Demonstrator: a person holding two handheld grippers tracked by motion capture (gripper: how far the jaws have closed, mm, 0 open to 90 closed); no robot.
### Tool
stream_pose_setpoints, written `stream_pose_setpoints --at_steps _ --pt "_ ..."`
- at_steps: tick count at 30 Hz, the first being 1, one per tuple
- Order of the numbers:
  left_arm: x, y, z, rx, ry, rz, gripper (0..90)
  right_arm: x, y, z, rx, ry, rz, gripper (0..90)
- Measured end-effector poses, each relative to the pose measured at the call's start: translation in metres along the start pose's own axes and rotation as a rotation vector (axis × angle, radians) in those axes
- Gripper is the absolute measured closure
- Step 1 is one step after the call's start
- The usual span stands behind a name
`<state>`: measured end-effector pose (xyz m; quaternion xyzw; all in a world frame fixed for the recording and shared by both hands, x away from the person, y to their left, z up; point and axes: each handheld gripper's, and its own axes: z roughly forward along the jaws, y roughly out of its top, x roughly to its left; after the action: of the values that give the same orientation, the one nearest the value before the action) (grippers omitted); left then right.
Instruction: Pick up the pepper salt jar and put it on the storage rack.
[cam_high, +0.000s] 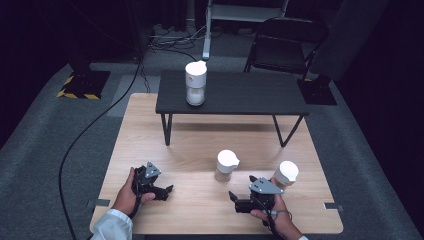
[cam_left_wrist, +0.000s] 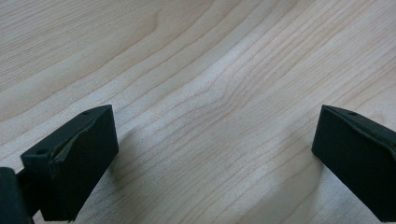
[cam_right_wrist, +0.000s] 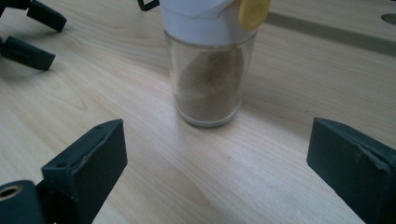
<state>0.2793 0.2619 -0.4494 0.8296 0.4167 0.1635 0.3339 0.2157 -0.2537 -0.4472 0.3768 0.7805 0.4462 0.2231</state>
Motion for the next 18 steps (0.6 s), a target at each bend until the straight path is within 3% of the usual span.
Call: stream_pose_setpoints --at_steps 18 --pt "0.000 0.001 0.000 0.002 -0.005 0.001 0.0 0.002 0.016 0.030 -0.004 -0.014 0.012 3.5"
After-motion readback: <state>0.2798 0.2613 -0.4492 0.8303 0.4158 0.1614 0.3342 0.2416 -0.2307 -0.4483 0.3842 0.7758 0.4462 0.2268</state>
